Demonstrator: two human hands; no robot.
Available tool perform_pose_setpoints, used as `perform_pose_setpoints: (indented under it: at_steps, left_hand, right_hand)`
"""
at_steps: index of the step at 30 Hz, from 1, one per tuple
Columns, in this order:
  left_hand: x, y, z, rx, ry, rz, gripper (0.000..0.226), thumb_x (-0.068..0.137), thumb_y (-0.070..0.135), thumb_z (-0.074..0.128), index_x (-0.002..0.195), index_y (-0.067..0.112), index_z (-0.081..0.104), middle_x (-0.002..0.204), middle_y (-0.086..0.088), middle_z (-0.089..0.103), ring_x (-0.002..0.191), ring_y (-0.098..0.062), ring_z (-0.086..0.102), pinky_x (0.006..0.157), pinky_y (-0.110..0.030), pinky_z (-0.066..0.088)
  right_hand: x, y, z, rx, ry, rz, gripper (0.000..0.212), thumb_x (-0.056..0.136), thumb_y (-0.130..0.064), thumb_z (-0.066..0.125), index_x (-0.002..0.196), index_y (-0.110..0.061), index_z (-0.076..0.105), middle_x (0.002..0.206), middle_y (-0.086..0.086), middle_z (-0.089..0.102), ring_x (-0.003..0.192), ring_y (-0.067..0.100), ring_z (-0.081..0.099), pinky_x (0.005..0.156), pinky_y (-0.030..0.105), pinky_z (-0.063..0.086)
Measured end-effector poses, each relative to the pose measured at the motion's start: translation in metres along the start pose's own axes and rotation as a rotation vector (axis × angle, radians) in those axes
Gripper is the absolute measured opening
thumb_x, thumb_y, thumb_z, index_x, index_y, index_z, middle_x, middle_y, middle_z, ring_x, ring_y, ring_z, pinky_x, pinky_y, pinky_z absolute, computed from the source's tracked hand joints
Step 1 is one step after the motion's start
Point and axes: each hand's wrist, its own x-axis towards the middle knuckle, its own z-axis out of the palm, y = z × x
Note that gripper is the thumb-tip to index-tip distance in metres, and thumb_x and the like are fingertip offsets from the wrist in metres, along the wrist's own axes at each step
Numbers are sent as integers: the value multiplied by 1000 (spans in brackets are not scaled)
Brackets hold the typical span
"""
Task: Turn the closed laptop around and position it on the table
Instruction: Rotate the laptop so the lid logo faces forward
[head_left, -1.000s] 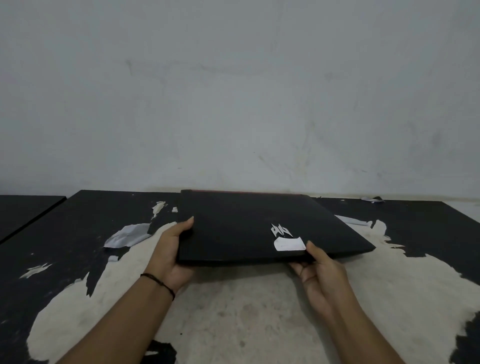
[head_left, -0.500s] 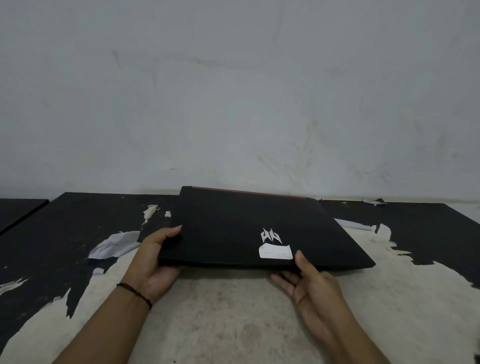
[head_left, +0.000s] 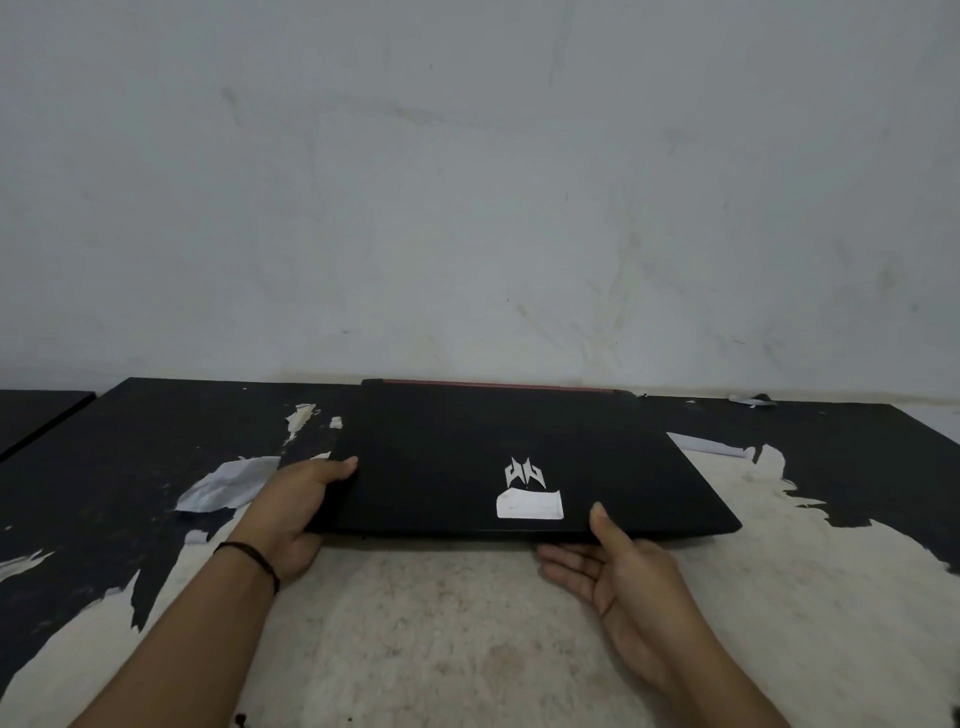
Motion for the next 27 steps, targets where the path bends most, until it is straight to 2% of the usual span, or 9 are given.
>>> perform_pose_setpoints:
  at_steps: [4,7,10,15,19,21,23,25,27]
  left_hand:
    - [-3,0,1,56,12,39,22,85,16,59,103,7,68,95,-10,75,89,-27,68,73,-36,53]
    - [-4,2,-2,13,-19,50,18,83,12,61,100,9,68,93,-10,76,88,-28,70,72,-37,54]
    - [-2,1,-3,15,-3,67,23,85,8,58,107,4,63,101,-15,72,91,-29,68,73,-38,56]
    - [1,-3,-4,10,25,105,15,86,6,57,99,4,64,99,-15,70,86,-28,68,62,-30,60]
    - [2,-6,-6,27,29,137,10,85,7,59,93,7,66,101,-17,71,89,-31,68,72,-36,57]
    - [2,-6,-5,34,35,144,8,85,7,59,91,7,65,100,-18,70,89,-31,67,74,-38,56]
    - [1,-6,-4,37,38,153,7,85,8,59,89,8,65,100,-17,70,89,-32,67,75,-38,57]
    - [2,-6,-4,34,38,163,6,85,8,60,89,8,65,100,-17,70,92,-33,67,80,-40,55]
    - [2,-6,-4,37,39,161,7,85,10,61,89,8,65,100,-17,70,93,-32,67,82,-40,54]
  right_hand:
    - [-2,-2,0,-73,1,27,40,94,-32,46,93,6,62,82,29,68,69,33,73,57,35,60]
    - [-4,-4,1,-134,0,37,41,92,-35,50,96,5,59,82,30,68,69,34,73,56,35,59]
    - [-5,-6,2,-169,-5,57,43,91,-34,51,94,9,58,73,26,70,63,31,73,53,33,58]
    - [-8,-14,1,-242,-18,133,46,91,-34,51,85,11,57,61,22,68,51,25,68,45,30,55]
    - [-16,-27,-2,-452,-15,220,53,89,-42,53,92,12,57,62,23,68,47,29,66,41,30,51]
    - [-19,-38,-7,-708,63,135,48,89,-43,52,81,4,59,50,15,64,36,23,56,36,23,42]
    - [-13,-52,-18,-925,229,-111,47,90,-41,51,70,1,56,44,9,57,33,21,50,38,23,37]
    - [-3,-66,-31,-999,436,-338,43,88,-38,50,69,0,56,54,9,59,49,26,57,49,29,42]
    - [9,-75,-42,-1033,545,-410,34,88,-35,51,73,-6,59,71,8,63,71,28,59,62,34,41]
